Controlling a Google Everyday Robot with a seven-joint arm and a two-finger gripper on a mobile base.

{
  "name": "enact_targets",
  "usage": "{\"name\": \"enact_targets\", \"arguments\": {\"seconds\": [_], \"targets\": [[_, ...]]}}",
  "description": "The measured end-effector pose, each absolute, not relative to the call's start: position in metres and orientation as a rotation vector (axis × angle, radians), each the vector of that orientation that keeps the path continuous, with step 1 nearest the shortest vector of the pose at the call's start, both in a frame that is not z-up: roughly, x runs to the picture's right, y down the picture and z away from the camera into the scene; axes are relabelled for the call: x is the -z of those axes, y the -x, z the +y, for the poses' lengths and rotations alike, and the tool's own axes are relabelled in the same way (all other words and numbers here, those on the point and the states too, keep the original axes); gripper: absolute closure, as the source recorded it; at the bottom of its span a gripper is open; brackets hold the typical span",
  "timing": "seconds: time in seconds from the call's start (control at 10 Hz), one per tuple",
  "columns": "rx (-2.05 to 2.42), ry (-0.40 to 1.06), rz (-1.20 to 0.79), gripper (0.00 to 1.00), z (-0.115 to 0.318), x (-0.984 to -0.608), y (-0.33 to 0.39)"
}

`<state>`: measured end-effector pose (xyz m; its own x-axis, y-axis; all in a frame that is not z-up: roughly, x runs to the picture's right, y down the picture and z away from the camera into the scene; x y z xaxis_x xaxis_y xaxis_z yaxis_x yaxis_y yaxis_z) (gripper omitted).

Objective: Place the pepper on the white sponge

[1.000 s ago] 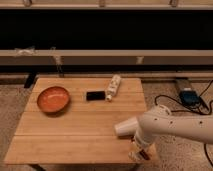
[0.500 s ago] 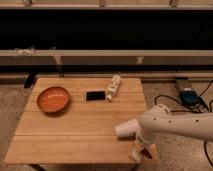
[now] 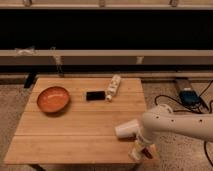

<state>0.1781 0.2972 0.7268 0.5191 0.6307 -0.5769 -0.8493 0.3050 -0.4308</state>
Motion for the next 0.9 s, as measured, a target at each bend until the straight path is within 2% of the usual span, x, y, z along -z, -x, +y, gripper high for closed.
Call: {"name": "enact_targets", "arguments": {"seconds": [0.1,0.2,0.9], "targets": [[-0.996,0.782,0.316,0.21,0.297,-0.726,-0.174],[-0.99,0.787,0.311,0.2,0.296,-0.726,-0.171],[-0.968,0.784,0.317,0.2,0.295,-0.727,-0.165]]}}
